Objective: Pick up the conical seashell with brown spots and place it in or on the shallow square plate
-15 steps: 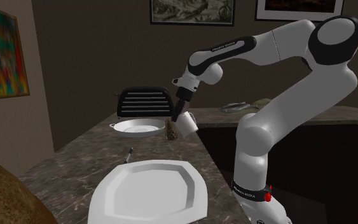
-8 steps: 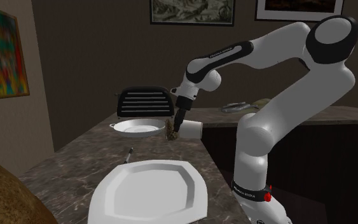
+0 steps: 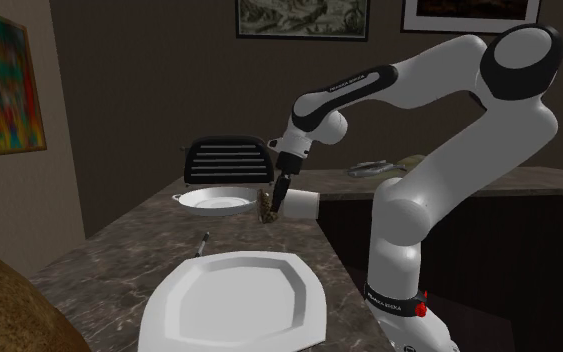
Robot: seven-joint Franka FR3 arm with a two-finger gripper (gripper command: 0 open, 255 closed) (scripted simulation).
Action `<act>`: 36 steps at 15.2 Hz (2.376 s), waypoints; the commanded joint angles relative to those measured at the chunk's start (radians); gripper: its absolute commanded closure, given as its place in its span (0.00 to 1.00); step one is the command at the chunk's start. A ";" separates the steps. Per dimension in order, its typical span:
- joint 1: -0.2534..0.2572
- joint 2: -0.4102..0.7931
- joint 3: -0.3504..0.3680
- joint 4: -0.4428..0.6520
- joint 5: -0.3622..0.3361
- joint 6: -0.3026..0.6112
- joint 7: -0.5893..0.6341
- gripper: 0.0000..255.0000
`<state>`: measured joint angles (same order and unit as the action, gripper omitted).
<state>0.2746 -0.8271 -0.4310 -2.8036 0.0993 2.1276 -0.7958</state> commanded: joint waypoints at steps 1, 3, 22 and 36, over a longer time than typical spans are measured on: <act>-0.002 0.003 -0.003 -0.006 -0.003 0.000 0.000 1.00; 0.000 0.008 -0.004 -0.003 -0.002 0.002 -0.001 1.00; -0.036 0.072 0.325 0.101 -0.095 -0.032 0.348 0.00; -0.045 0.162 0.379 0.048 -0.121 0.100 0.411 0.00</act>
<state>0.2295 -0.6657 -0.0523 -2.7553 -0.0221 2.2276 -0.3845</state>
